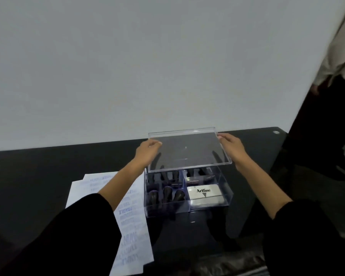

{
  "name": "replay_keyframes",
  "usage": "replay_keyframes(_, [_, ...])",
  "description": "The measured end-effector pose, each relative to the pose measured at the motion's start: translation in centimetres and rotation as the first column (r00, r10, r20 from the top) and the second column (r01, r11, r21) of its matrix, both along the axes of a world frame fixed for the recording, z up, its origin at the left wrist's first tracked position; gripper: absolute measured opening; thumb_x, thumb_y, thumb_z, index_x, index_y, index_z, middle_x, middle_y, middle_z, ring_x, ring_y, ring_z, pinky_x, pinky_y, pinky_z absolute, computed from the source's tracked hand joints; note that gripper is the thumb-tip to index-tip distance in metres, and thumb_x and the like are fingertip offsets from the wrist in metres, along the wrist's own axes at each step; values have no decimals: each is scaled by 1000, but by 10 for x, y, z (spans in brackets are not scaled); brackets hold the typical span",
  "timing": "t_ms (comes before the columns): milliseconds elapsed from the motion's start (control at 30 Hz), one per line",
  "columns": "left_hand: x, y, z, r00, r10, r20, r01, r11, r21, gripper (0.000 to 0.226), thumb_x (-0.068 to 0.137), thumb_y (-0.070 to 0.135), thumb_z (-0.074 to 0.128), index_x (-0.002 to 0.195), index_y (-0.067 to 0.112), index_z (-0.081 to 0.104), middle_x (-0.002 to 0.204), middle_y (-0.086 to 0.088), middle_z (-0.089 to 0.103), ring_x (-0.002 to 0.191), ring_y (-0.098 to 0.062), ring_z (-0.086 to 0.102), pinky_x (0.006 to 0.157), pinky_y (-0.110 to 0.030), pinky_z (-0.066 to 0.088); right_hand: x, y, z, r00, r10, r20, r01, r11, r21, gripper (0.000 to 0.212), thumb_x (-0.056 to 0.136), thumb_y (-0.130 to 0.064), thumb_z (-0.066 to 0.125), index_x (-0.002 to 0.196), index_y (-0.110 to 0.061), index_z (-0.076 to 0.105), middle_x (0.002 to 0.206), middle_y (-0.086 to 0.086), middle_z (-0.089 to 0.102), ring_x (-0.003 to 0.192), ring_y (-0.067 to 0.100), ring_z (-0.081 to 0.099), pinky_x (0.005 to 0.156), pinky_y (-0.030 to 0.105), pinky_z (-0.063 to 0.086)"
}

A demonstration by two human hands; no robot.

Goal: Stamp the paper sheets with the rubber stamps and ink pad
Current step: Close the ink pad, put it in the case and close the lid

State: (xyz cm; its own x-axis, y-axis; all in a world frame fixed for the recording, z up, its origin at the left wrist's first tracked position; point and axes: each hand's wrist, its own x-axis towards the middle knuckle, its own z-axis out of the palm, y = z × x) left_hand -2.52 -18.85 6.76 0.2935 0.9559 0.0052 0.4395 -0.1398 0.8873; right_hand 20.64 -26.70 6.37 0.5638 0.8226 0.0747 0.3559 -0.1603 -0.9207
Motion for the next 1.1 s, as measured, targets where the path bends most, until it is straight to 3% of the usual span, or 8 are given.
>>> replay_keyframes(167, [-7,-35,-11,998,58,-11,-58,997,-45,34,96,23,45,125,9,56,135,-8,52,126,-24,45,107,-33,32,-14,-37,-13,999,4,-37,-6,998,-57,34,97,-24,44,128,-16,53,133,8,52,121,26,49,104,48,41])
replay_keyframes(367, [-18,-72,-22,996,77,-52,-81,994,-75,34,97,22,45,126,7,54,135,-9,51,125,-25,46,102,-31,35,-27,-66,-19,998,3,-61,-8,996,-87,32,96,-23,45,125,-16,57,128,7,56,116,25,53,101,47,44])
replay_keyframes(500, [-23,-82,-26,992,97,-81,-102,992,-71,35,98,22,43,128,6,51,136,-10,50,121,-25,48,90,-25,35,-34,-76,-19,998,18,-59,-24,995,-99,30,96,-23,45,123,-16,57,126,7,58,115,25,54,101,46,44])
replay_keyframes(700, [-20,-85,-27,989,93,-112,-100,993,-60,38,99,23,41,132,6,47,136,-12,49,111,-25,51,98,-31,37,-33,-80,-21,998,18,-58,-25,993,-116,31,97,-22,44,126,-15,55,127,8,56,115,25,53,100,46,45])
replay_keyframes(833, [-16,-81,-35,986,102,-131,-109,993,-49,37,98,23,42,131,7,48,139,-12,47,128,-28,43,106,-35,32,-31,-79,-27,999,13,-44,-19,991,-136,32,97,-22,44,126,-16,54,127,8,56,112,24,54,97,43,47])
replay_keyframes(1100, [-13,-74,-48,977,155,-147,-166,984,-60,41,98,29,40,135,12,44,141,-11,45,128,-31,41,108,-45,35,-29,-67,-31,999,33,11,-31,989,-145,34,98,-22,42,130,-15,51,130,9,54,109,22,53,91,36,47])
